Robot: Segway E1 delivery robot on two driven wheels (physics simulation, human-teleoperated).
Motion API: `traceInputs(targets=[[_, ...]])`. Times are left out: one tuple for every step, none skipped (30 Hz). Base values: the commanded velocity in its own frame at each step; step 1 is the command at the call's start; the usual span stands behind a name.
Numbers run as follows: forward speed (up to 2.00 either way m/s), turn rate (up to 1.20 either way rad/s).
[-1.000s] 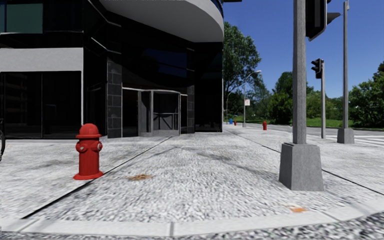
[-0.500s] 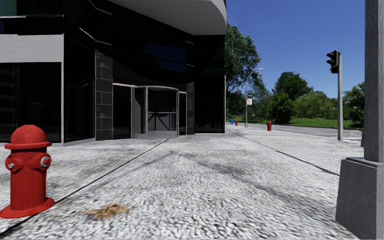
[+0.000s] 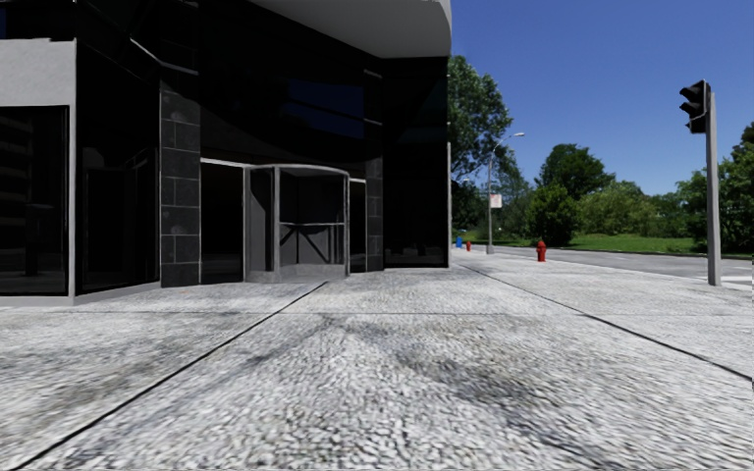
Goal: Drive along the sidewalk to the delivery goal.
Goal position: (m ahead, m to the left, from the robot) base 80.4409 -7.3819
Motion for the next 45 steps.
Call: traceInputs(targets=[[2.0, 0.0], [2.0, 0.0], [2.0, 0.0], [2.0, 0.0], [2.0, 0.0], [2.0, 0.0], [2.0, 0.0], [2.0, 0.0], [2.0, 0.0], [2.0, 0.0], [2.0, 0.0], [2.0, 0.0], [2.0, 0.0], [2.0, 0.0], [2.0, 0.0], [2.0, 0.0], [2.0, 0.0], [2.0, 0.0], [2.0, 0.0], [2.0, 0.0], [2.0, 0.0], [2.0, 0.0], [2.0, 0.0], [2.0, 0.0], [2.0, 0.0], [2.0, 0.0], [2.0, 0.0], [2.0, -0.03], [2.0, -0.09], [2.0, -0.16], [2.0, -0.16], [2.0, -0.22], [2.0, -0.27], [2.0, -0.29], [2.0, -0.29], [2.0, -0.3], [2.0, -0.3], [2.0, -0.3], [2.0, -0.3], [2.0, -0.31], [2.0, -0.35], [2.0, -0.35], [2.0, -0.42], [2.0, -0.46], [2.0, -0.48]])
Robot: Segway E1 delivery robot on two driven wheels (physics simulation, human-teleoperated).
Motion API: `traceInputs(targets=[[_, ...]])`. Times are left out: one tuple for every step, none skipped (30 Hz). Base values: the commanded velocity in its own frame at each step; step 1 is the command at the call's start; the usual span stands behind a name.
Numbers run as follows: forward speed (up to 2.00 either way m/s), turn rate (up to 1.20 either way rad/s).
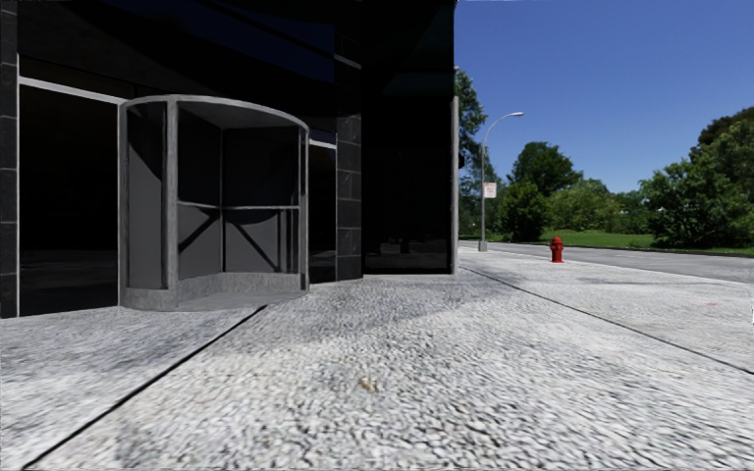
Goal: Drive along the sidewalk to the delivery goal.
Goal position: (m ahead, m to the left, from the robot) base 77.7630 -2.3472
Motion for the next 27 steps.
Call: traceInputs(targets=[[2.0, -0.48], [2.0, -0.48], [2.0, -0.48], [2.0, -0.48], [2.0, -0.48], [2.0, -0.48], [2.0, -0.48], [2.0, -0.48], [2.0, -0.48], [2.0, -0.48], [2.0, -0.48], [2.0, -0.48], [2.0, -0.48], [2.0, -0.48], [2.0, -0.48], [2.0, -0.48], [2.0, -0.48], [2.0, -0.48], [2.0, -0.48], [2.0, -0.48], [2.0, -0.48], [2.0, -0.48], [2.0, -0.48], [2.0, -0.48], [2.0, -0.48], [2.0, -0.48], [2.0, -0.48]])
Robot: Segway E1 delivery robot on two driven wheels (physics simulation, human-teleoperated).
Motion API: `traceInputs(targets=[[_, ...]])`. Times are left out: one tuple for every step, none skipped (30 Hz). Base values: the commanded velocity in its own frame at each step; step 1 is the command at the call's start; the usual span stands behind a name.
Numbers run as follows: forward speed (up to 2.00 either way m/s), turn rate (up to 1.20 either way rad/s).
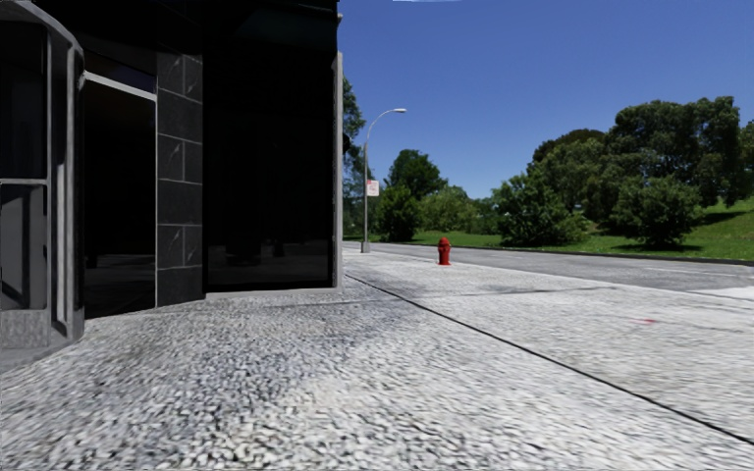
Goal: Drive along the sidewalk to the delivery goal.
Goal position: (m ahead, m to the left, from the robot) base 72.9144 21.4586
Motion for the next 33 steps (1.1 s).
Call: traceInputs(targets=[[2.0, -0.48], [2.0, -0.48], [2.0, -0.48], [2.0, -0.48], [2.0, -0.48], [2.0, -0.48], [2.0, -0.48], [2.0, -0.48], [2.0, -0.48], [2.0, -0.48], [2.0, -0.46], [2.0, -0.42], [2.0, -0.42], [2.0, -0.36], [2.0, -0.29], [2.0, 0.0], [2.0, 0.0], [2.0, 0.0], [2.0, 0.0], [2.0, 0.0], [2.0, 0.0], [2.0, 0.0], [2.0, 0.0], [2.0, 0.0], [2.0, 0.0], [2.0, 0.0], [2.0, 0.0], [2.0, 0.0], [2.0, 0.0], [2.0, 0.0], [2.0, 0.0], [2.0, 0.0], [2.0, 0.0]])
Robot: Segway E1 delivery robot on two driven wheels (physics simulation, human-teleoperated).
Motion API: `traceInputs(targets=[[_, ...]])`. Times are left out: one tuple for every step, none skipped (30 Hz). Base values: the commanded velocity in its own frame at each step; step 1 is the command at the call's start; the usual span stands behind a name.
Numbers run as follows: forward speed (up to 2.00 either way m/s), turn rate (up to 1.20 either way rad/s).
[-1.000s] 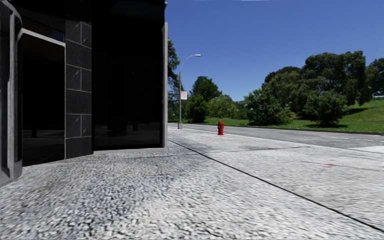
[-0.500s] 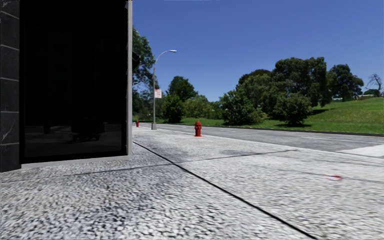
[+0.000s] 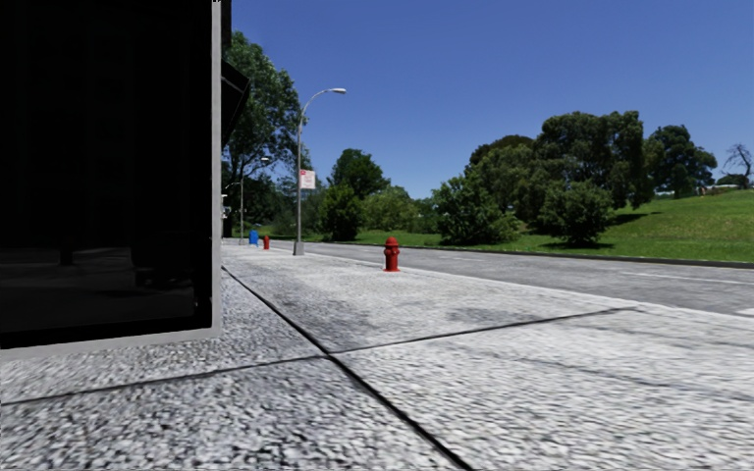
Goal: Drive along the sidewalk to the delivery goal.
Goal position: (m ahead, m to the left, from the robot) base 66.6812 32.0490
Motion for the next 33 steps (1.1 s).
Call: traceInputs(targets=[[2.0, 0.0], [2.0, 0.0], [2.0, 0.0], [2.0, 0.0], [2.0, 0.0], [2.0, 0.0], [2.0, 0.0], [2.0, 0.0], [2.0, 0.0], [2.0, 0.0], [2.0, 0.0], [2.0, 0.0], [2.0, 0.0], [2.0, 0.0], [2.0, 0.0], [2.0, 0.0], [2.0, 0.0], [2.0, 0.0], [2.0, 0.1], [2.0, 0.1], [2.0, 0.25], [2.0, 0.32], [2.0, 0.34], [2.0, 0.34], [2.0, 0.34], [2.0, 0.34], [2.0, 0.34], [2.0, 0.34], [2.0, 0.34], [2.0, 0.34], [2.0, 0.34], [2.0, 0.34], [2.0, 0.34]])
